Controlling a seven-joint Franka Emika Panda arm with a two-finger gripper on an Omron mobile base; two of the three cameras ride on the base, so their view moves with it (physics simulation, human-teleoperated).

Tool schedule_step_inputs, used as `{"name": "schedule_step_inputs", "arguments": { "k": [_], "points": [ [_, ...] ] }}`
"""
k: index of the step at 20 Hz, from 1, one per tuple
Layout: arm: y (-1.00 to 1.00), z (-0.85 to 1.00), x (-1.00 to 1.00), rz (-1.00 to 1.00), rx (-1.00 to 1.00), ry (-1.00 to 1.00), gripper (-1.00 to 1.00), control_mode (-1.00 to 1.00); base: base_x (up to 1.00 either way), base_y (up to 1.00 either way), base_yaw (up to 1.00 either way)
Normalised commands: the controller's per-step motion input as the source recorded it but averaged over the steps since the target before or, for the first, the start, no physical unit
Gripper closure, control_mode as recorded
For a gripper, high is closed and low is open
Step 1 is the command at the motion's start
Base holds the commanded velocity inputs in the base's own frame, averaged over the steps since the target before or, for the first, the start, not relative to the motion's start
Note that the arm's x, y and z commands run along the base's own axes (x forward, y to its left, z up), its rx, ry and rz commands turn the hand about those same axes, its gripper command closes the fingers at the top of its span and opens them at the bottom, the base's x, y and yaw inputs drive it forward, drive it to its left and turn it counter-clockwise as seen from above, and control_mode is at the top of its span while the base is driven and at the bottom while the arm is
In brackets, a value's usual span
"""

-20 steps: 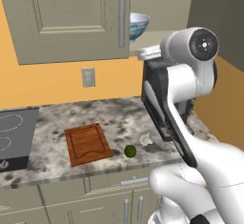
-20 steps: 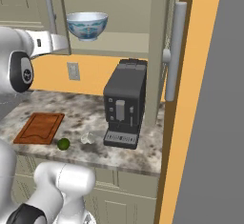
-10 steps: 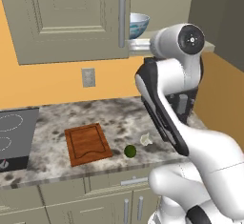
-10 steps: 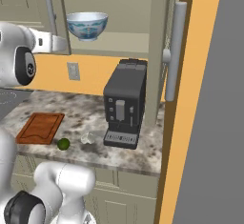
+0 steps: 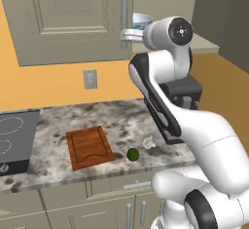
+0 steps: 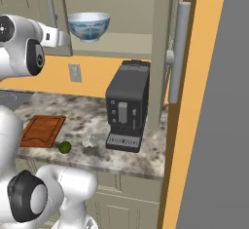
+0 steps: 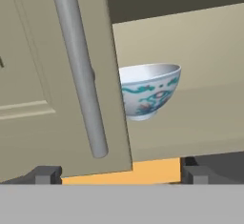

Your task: Open the cabinet. Place the bowl and condiment on the counter. Then place the lime and garlic on the cutting board.

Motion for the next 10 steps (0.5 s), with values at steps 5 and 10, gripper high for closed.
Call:
{"name": "schedule_step_inputs", "arguments": {
  "k": [5,10],
  "points": [
    [0.25,0.0,0.52,0.0,0.01,0.0,-1.0,-1.0,0.0,0.0,0.0],
    [0.21,0.0,0.5,0.0,0.0,0.0,-1.0,-1.0,0.0,0.0,0.0]
  ]
}}
